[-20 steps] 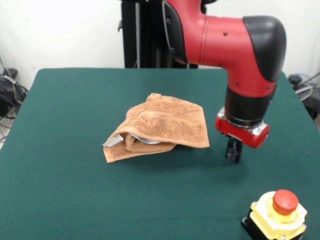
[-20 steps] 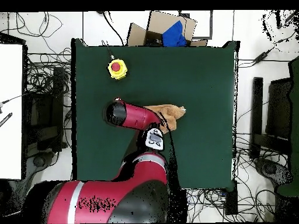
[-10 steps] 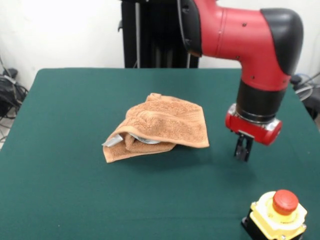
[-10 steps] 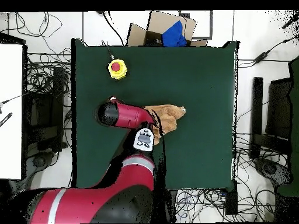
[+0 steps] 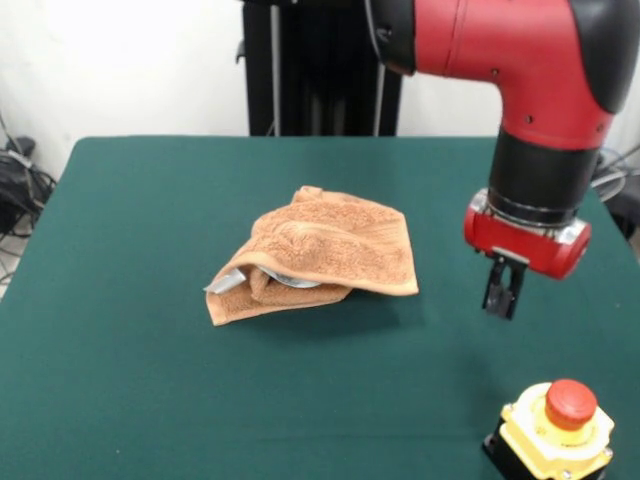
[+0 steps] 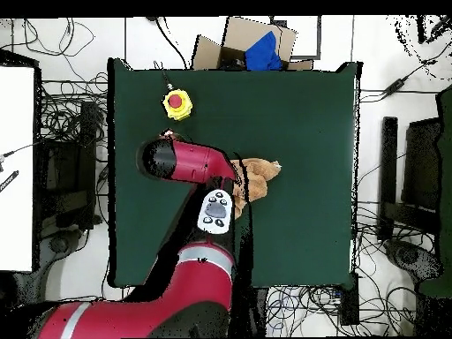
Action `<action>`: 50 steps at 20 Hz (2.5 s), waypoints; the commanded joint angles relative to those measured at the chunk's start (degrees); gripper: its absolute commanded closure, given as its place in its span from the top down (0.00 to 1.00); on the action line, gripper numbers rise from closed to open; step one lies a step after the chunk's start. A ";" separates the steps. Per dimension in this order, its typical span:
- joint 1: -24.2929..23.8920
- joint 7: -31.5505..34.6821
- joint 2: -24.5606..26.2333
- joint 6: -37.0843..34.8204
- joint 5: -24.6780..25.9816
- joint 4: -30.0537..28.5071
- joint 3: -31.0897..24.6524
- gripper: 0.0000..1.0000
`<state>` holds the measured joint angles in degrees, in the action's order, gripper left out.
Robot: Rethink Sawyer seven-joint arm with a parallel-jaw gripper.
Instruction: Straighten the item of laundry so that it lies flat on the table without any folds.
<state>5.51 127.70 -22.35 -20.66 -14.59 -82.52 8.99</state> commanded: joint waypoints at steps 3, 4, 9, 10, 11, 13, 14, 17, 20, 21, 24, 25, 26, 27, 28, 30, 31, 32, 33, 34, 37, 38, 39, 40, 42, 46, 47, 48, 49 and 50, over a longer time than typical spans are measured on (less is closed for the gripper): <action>-0.91 4.25 -3.30 -7.86 2.32 -1.13 1.26 0.00; -1.21 3.86 -3.70 -7.92 2.59 -1.60 1.26 0.00; -3.73 1.10 -5.83 -7.28 4.28 -4.25 0.52 0.00; -4.15 0.74 -6.17 -7.25 4.65 -4.58 0.32 0.00; -4.59 0.07 -6.48 -6.91 5.37 -4.91 0.07 0.00; -5.52 -0.93 -7.19 -6.63 6.48 -5.50 -0.34 0.00; -5.75 -1.18 -7.41 -6.55 6.98 -5.57 -0.40 0.00; -6.71 -1.68 -8.36 -6.71 8.29 -6.46 -1.01 0.00; -7.44 -1.66 -9.02 -6.78 9.55 -6.97 -1.40 0.00; -7.90 -1.79 -9.12 -6.56 10.09 -7.21 -1.74 0.00; -8.65 -1.77 -9.46 -5.89 11.38 -7.98 -2.31 0.00; -9.06 -1.87 -9.68 -5.60 11.76 -8.50 -2.60 0.00; -9.25 -1.95 -9.80 -5.55 12.14 -8.64 -2.74 0.00; -9.53 -0.91 -10.08 -4.88 12.80 -9.02 -2.86 1.00; -9.53 -0.24 -10.12 -4.83 12.42 -9.20 -2.71 1.00; -9.66 0.40 -10.25 -5.17 12.22 -9.37 -2.64 1.00; -9.98 -0.85 -10.36 -6.52 12.80 -8.95 -2.91 1.00; -10.25 -1.18 -10.46 -6.93 12.96 -9.00 -3.18 1.00; -10.52 -1.51 -10.56 -7.34 13.13 -9.05 -3.46 1.00; -10.68 -1.64 -10.63 -7.55 13.33 -9.09 -3.56 1.00; -11.79 -2.20 -11.09 -6.62 14.33 -10.41 -4.20 1.00; -12.08 -2.28 -11.17 -6.35 14.60 -10.69 -4.42 1.00; -12.40 -2.36 -11.17 -6.03 14.89 -10.94 -4.60 1.00; -12.67 -2.40 -11.25 -5.90 15.06 -11.17 -4.82 1.00; -13.15 -2.68 -11.38 -5.85 15.45 -11.58 -5.20 1.00; -14.33 -3.10 -10.75 -5.20 16.49 -12.05 -6.10 1.00; -14.89 -3.37 -10.61 -5.11 16.78 -12.22 -6.54 1.00; -15.20 -3.41 -10.54 -5.02 17.06 -12.35 -6.76 1.00; -15.61 -3.47 -10.67 -4.91 17.33 -12.90 -7.04 1.00; -15.88 -3.36 -10.63 -4.80 17.50 -13.15 -7.23 1.00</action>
<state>-8.49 127.70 -33.81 -23.00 -0.67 -88.54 8.87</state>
